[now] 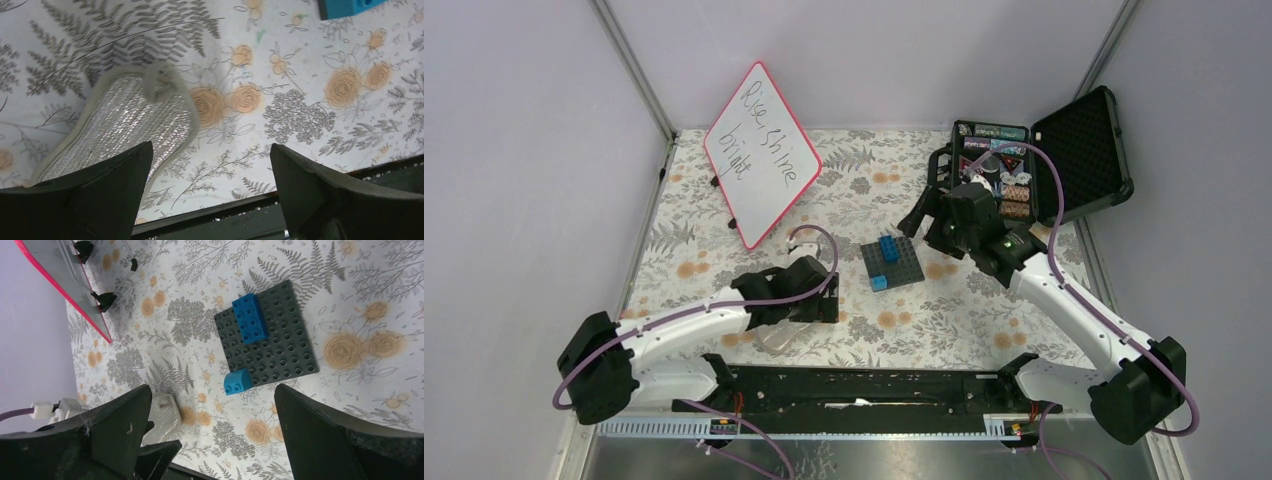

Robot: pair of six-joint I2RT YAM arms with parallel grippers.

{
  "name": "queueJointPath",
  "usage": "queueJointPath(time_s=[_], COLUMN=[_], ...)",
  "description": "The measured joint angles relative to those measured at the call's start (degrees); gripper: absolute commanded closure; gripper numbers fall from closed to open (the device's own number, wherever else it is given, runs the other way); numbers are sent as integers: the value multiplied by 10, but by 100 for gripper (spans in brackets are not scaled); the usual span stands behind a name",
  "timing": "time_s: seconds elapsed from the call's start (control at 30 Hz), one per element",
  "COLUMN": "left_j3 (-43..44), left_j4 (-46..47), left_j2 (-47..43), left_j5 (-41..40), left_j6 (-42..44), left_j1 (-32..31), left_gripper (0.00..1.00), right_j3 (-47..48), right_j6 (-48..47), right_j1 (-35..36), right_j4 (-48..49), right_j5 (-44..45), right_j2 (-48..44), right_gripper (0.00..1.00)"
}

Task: Erase the whiteboard

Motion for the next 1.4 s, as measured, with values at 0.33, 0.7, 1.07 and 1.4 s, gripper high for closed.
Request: queueJointPath(time_s=[0.33, 0.7, 1.07, 1.4], left_j3=[-92, -137, -138, -120], left_j4=[0, 73, 320, 290], left_j2=[-32, -45, 44, 19], left_j5=[-42, -39, 3, 41], left_j6=[-124, -135, -140, -111], left_j1=[-1, -2, 28, 53], left_gripper=[1, 1, 1, 1], right_j3=[-62, -26, -16, -8], right_j6=[72, -45, -113, -139], right_j1=[0, 0, 0, 0], right_j4=[28, 32, -2, -27], right_j5=[-30, -104, -131, -114], right_j2=[-28, -6, 40, 53], right_gripper=[0, 0, 0, 0])
